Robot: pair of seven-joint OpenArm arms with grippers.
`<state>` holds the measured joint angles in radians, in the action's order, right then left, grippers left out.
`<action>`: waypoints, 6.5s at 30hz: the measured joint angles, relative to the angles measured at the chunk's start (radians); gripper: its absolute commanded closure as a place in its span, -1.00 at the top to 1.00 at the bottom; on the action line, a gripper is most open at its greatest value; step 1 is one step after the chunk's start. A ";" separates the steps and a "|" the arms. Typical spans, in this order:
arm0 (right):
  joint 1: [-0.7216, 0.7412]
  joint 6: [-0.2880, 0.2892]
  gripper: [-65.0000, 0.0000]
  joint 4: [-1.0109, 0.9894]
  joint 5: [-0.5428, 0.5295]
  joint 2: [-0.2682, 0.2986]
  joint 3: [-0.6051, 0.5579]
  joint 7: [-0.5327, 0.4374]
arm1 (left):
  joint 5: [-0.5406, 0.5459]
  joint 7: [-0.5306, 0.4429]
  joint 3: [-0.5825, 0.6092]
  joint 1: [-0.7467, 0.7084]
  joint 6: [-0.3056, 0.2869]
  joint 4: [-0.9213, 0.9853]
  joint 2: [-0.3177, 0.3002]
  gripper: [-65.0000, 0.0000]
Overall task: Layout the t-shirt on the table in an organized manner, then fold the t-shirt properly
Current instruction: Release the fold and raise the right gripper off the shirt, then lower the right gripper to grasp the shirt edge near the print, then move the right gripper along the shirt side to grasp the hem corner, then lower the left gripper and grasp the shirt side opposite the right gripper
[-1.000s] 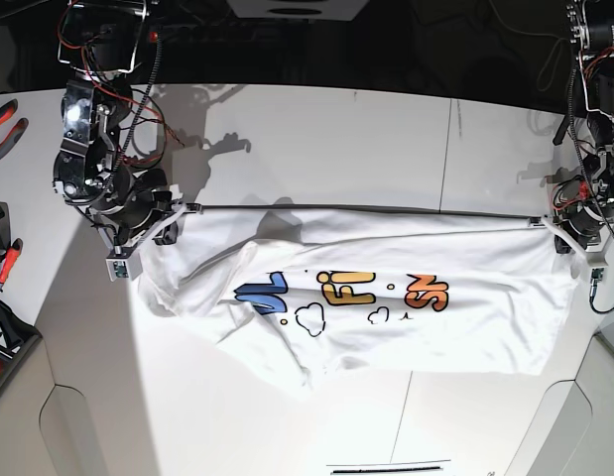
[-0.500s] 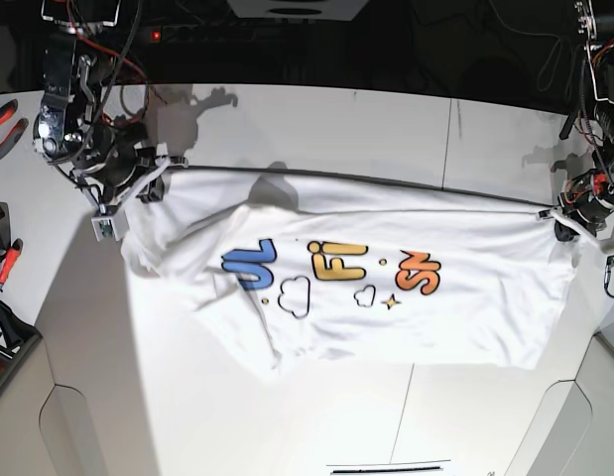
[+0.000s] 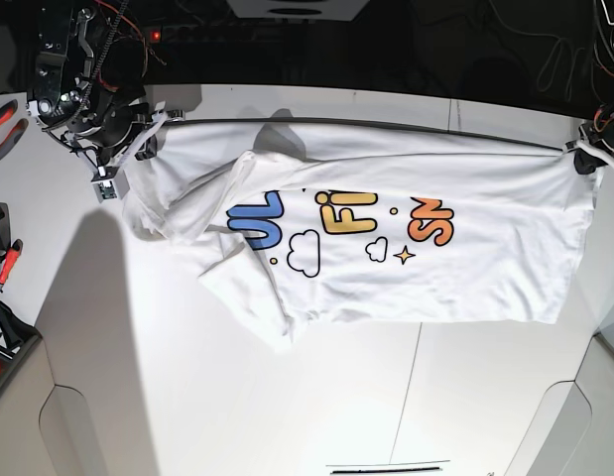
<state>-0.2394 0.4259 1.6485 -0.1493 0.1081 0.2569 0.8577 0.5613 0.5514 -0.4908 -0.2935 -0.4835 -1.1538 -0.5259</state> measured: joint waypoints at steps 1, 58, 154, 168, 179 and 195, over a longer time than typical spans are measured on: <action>-0.002 0.000 -1.00 0.000 0.000 0.000 0.000 0.000 | -0.005 0.004 -0.011 0.000 -0.015 -0.008 0.008 -1.00; 0.427 -0.042 -0.10 -0.297 -0.260 -0.209 0.047 0.017 | 0.039 0.069 -0.026 0.025 -0.130 -0.293 0.027 -0.30; 0.736 -0.027 0.05 -0.892 -0.040 -0.023 -0.006 -0.394 | 0.054 0.077 -0.026 0.025 -0.130 -0.293 0.027 -0.30; 0.734 -0.020 -1.00 -0.893 -0.055 -0.043 -0.006 -0.294 | -0.038 -0.010 -0.017 0.198 -0.023 -0.240 0.027 -0.30; 0.616 0.096 -1.00 -0.832 -0.188 0.020 -0.005 -0.297 | -0.235 -0.238 0.322 0.724 0.059 0.560 -0.052 -0.10; 0.557 0.127 -1.00 -0.807 -0.239 0.114 -0.005 -0.289 | -0.289 -0.369 0.505 0.862 0.166 0.780 0.025 -0.10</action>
<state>0.3180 0.5533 0.8417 -0.3885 0.2218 0.2520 0.5686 0.2722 0.1825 0.0139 0.5682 -0.3180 -0.3733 -0.5007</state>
